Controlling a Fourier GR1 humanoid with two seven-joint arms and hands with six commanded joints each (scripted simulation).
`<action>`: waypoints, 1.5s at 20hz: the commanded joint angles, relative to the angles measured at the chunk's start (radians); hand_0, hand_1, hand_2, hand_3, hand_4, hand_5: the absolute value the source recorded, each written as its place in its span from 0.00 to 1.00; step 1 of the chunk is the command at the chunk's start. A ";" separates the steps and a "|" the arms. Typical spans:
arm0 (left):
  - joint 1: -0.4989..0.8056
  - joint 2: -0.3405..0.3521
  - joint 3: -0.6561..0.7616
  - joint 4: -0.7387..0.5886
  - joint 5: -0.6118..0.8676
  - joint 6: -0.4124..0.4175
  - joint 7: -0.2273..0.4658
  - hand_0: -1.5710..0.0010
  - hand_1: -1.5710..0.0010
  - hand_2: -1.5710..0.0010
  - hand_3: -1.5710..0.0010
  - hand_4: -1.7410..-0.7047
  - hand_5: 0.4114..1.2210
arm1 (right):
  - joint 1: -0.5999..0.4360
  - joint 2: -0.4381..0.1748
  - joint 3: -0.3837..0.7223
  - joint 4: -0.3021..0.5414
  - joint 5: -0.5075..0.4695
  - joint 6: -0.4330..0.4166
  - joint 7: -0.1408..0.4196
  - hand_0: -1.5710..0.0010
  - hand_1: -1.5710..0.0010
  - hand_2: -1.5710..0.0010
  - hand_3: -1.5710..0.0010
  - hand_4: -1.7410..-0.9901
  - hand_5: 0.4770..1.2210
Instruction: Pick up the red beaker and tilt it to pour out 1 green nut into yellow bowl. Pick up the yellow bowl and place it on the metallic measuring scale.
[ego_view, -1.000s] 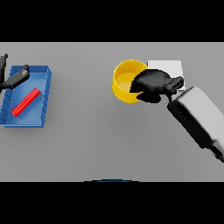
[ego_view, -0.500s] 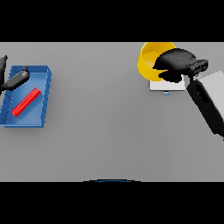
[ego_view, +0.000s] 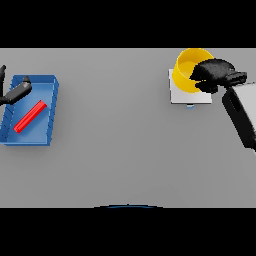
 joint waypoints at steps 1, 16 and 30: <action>-0.004 0.000 -0.004 0.001 -0.004 -0.006 0.002 1.00 1.00 1.00 1.00 0.89 0.43 | -0.006 0.010 0.002 0.029 0.004 -0.021 -0.006 0.00 0.00 0.00 0.13 0.02 1.00; -0.019 -0.008 0.000 0.028 -0.002 -0.021 -0.002 1.00 1.00 1.00 1.00 0.90 0.41 | -0.092 0.082 0.004 0.317 -0.016 -0.086 -0.037 0.22 0.31 0.28 0.48 0.26 0.77; -0.031 -0.041 -0.002 0.059 -0.003 -0.017 -0.013 1.00 1.00 1.00 1.00 0.89 0.40 | -0.153 0.106 0.031 0.432 0.023 -0.068 -0.121 0.97 0.97 0.93 0.78 0.58 0.34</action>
